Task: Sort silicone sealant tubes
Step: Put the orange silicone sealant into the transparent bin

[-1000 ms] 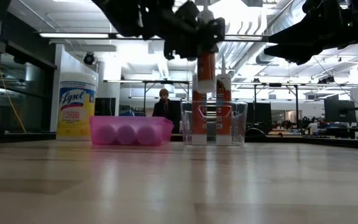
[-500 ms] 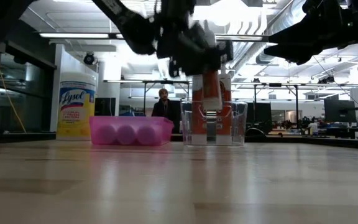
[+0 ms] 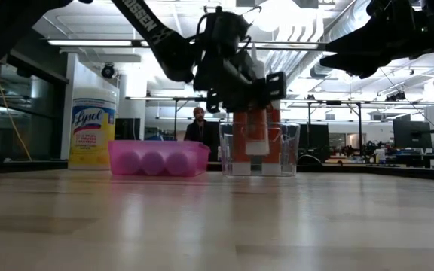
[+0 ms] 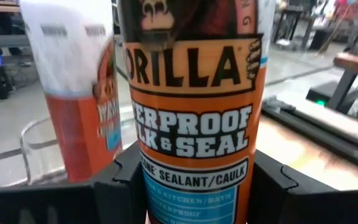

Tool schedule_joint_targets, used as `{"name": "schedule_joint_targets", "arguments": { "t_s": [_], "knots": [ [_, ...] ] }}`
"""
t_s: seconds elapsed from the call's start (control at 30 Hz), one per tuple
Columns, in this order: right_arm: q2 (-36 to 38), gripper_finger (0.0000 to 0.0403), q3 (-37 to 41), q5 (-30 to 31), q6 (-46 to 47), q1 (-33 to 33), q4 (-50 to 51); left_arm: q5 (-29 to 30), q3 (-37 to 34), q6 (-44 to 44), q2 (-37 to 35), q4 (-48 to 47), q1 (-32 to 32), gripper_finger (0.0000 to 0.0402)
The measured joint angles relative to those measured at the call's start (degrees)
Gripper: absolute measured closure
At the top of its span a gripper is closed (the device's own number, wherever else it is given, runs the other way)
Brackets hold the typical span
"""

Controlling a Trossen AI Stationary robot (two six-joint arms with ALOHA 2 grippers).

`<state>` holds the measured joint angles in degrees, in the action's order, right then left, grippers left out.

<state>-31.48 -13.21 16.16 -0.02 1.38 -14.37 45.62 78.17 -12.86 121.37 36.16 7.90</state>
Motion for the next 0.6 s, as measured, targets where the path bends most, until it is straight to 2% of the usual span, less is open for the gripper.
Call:
{"name": "schedule_joint_targets", "arguments": {
  "t_s": [0.37,0.6],
  "knots": [
    [0.0,0.0082,0.0,0.0,0.0,0.0,0.0,-0.2,0.1,-2.6,0.3,-3.7,0.0,0.0233],
    [0.0,0.0082,0.0,0.0,0.0,0.0,0.0,-0.3,0.5,-2.7,3.4,-3.2,0.0,0.0233]
  ]
}}
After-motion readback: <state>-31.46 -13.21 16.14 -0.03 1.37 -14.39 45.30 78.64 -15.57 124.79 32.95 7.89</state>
